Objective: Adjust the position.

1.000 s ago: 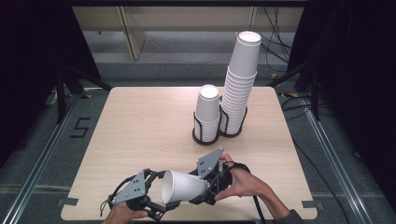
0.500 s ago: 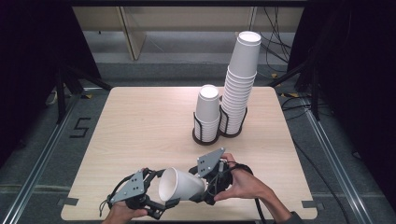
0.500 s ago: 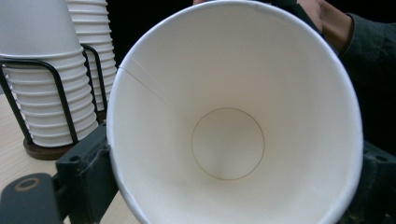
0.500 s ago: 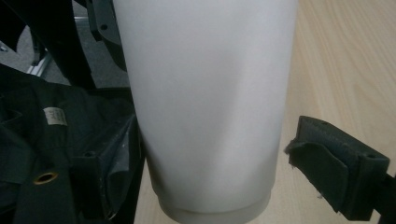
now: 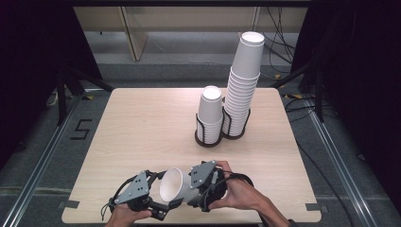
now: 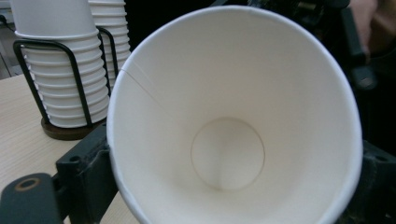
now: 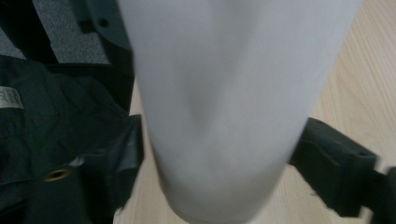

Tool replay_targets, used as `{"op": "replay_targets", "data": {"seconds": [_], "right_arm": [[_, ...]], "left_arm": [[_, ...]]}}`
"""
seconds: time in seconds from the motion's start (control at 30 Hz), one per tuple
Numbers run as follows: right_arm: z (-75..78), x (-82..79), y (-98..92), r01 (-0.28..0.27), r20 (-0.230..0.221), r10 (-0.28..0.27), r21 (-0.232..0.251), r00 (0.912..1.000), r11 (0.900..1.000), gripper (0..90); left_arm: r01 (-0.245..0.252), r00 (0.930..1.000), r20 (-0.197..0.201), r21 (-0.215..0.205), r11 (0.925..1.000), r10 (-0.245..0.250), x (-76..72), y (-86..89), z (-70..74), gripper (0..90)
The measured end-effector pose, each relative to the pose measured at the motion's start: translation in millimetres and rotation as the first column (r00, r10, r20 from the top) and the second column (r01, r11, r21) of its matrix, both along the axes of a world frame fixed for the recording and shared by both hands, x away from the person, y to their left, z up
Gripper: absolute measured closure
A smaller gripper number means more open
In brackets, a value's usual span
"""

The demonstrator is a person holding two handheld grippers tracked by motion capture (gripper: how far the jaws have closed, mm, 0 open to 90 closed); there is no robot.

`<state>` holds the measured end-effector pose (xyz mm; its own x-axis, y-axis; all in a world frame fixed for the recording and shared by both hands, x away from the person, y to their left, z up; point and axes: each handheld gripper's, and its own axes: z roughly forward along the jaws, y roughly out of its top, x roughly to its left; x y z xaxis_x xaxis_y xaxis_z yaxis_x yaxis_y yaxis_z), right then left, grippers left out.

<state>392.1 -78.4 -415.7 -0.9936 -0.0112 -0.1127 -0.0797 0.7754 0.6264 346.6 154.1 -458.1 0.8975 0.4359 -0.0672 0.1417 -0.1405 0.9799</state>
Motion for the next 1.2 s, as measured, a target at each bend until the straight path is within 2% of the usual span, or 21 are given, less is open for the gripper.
{"op": "replay_targets", "data": {"seconds": [0.07,0.1,0.13,0.17,0.27,0.33,0.37,0.5,0.6,0.67,0.7,0.8,0.93,1.0,1.13,1.2], "right_arm": [[-2.9,1.9,0.0,0.004,-0.019,-0.004,0.025,0.9998,1.0,22.0],[-2.9,0.8,-0.6,0.014,-0.042,-0.013,0.034,0.999,0.999,22.1],[-3.6,2.5,-1.0,0.01,-0.042,-0.008,0.047,0.9991,0.999,22.3],[-3.5,2.9,-2.0,0.017,-0.062,-0.013,0.067,0.998,0.998,22.4],[-4.1,5.0,-4.2,0.031,-0.086,-0.02,0.13,0.9961,0.991,22.5],[-5.3,5.1,-4.6,0.033,-0.114,-0.015,0.162,0.9933,0.986,22.6],[-6.2,5.2,-4.4,0.034,-0.121,-0.013,0.175,0.9926,0.984,22.6],[-11.0,4.7,-0.6,0.034,-0.141,-0.006,0.203,0.99,0.979,22.5],[-15.1,4.0,1.9,0.041,-0.157,-0.01,0.196,0.9876,0.98,22.5],[-16.8,4.6,2.8,0.034,-0.145,-0.004,0.201,0.9894,0.979,22.5],[-17.4,4.0,2.9,0.045,-0.175,-0.009,0.203,0.9845,0.978,22.5],[-18.1,5.1,2.6,0.049,-0.188,-0.006,0.222,0.9822,0.974,22.3],[-20.9,6.3,3.3,0.062,-0.207,-0.014,0.227,0.9782,0.972,22.6],[-21.8,7.6,1.5,0.076,-0.215,-0.026,0.23,0.9762,0.97,22.2],[-21.7,10.6,-5.9,0.101,-0.208,-0.057,0.205,0.9764,0.974,20.8],[-22.7,13.2,-12.0,0.139,-0.195,-0.1,0.195,0.9757,0.971,20.7]], "left_arm": [[-0.004,1.0,-0.005,-0.018,0.9998,0.004,0.9,0.9,0.1,8.8],[-0.005,1.0,-0.006,-0.035,0.9994,0.005,1.4,1.1,-0.3,8.1],[-0.005,1.0,-0.006,-0.064,0.9979,0.005,2.6,1.5,-1.1,7.5],[-0.025,0.9993,-0.027,-0.068,0.9973,0.024,2.2,3.2,-0.3,6.7],[-0.041,0.9975,-0.062,-0.146,0.9885,0.032,4.6,3.3,-2.4,3.6],[-0.038,0.9974,-0.067,-0.171,0.9845,0.027,4.6,2.5,-3.2,2.6],[-0.049,0.9965,-0.075,-0.156,0.9865,0.037,3.2,2.6,-2.2,3.6],[-0.041,0.9981,-0.05,-0.151,0.9876,0.034,0.1,-2.3,-1.1,8.1],[-0.044,0.9982,-0.047,-0.155,0.9869,0.037,-0.4,-2.8,-0.6,9.2],[-0.043,0.9985,-0.039,-0.151,0.9877,0.037,-0.2,-1.2,-0.1,9.2],[-0.045,0.9984,-0.041,-0.157,0.9866,0.039,-0.2,-0.8,0.2,9.6],[-0.037,0.9988,-0.038,-0.167,0.9853,0.031,0.8,0.9,0.6,11.2],[-0.055,0.9985,-0.015,-0.154,0.9866,0.053,0.1,1.1,1.8,12.5],[-0.069,0.9976,-0.011,-0.162,0.9844,0.068,0.6,3.1,2.7,12.6],[-0.128,0.9917,-0.003,-0.137,0.9823,0.129,3.1,8.1,3.8,12.7],[-0.171,0.9852,-0.013,-0.122,0.9776,0.171,5.1,10.8,2.8,12.6]]}}
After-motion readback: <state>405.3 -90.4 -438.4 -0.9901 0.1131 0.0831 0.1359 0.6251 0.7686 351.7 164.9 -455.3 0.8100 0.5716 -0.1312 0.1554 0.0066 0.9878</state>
